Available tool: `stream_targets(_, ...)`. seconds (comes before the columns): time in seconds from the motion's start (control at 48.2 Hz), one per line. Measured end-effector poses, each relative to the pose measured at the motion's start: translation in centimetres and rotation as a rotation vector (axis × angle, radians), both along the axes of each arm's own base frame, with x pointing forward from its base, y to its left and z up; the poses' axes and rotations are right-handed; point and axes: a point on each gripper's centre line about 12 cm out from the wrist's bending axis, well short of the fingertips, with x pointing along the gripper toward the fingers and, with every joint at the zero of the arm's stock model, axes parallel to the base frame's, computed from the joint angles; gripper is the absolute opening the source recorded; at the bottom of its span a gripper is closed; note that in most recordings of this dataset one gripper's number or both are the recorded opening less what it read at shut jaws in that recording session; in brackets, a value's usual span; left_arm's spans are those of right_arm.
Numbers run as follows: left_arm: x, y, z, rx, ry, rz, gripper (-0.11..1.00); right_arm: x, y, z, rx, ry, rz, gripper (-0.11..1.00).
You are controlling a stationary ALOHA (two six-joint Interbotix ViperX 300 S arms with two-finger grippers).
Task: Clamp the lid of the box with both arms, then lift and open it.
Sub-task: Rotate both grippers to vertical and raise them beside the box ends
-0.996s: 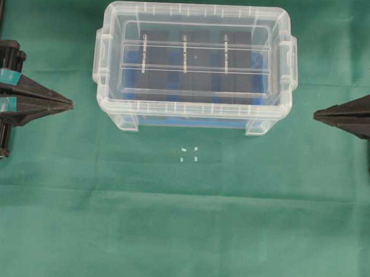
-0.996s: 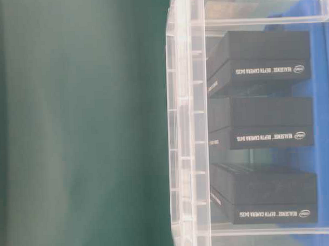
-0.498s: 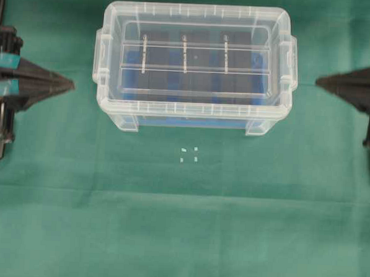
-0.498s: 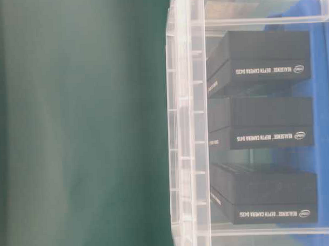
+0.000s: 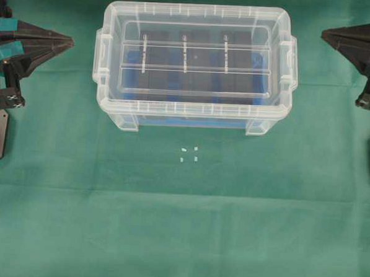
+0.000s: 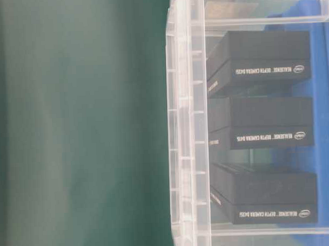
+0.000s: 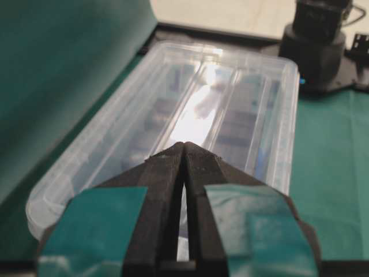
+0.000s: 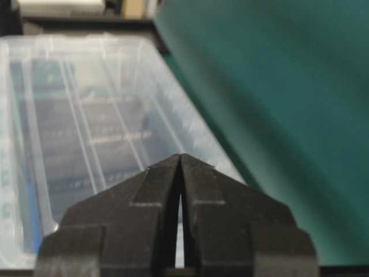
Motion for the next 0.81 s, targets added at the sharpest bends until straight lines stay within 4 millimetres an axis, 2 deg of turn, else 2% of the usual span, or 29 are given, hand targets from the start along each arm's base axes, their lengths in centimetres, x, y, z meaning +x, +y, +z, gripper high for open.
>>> stream_targets(0.249,-0.2,0.1,-1.2,-0.104,0.166,0.017,0.01,-0.1,-0.1,-1.0,0.109,0.190,-0.014,0.00)
stream_targets(0.519,-1.6,0.8,-3.0,-0.211,0.434,0.081,0.01,0.1,-0.2,-4.1,0.238,0.504,-0.024,0.00)
stream_targets(0.644,-2.2,0.8,-3.1,-0.245,0.529,0.095,0.01,0.0,-0.3,-5.4,0.283,0.636,-0.030,0.00)
stream_targets(0.81,-2.7,0.6,-3.0,-0.270,0.594,0.099,0.01,-0.3,-0.2,-5.8,0.325,0.747,-0.034,0.00)
